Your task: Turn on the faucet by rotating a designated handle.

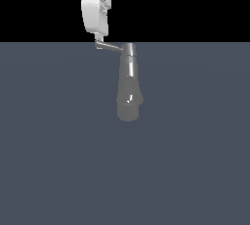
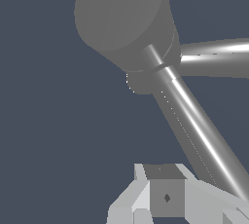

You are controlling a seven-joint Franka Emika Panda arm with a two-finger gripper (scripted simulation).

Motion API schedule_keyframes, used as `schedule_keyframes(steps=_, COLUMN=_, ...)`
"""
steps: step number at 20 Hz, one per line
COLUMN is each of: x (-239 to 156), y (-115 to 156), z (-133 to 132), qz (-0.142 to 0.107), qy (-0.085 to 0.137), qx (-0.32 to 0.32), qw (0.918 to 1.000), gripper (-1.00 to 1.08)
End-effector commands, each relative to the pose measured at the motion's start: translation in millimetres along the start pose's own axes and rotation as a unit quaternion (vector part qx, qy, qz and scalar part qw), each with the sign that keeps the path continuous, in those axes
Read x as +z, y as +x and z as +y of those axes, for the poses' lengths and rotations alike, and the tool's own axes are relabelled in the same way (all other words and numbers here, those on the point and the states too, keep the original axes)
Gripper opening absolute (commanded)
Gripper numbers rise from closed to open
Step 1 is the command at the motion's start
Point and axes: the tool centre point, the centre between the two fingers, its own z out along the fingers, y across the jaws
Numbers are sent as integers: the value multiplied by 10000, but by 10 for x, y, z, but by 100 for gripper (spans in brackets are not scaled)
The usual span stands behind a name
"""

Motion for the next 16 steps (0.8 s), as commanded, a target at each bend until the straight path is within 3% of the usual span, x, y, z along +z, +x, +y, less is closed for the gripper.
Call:
schedule_keyframes(steps=1, x=27, y=-59, z=100, qz=-1, qy=-74, qx=-43, qw=10000, gripper=-100)
schedule_keyframes(steps=16, x=-109, y=181, z=310, qz=5, qy=-27, qx=-9, qw=10000, gripper=-100)
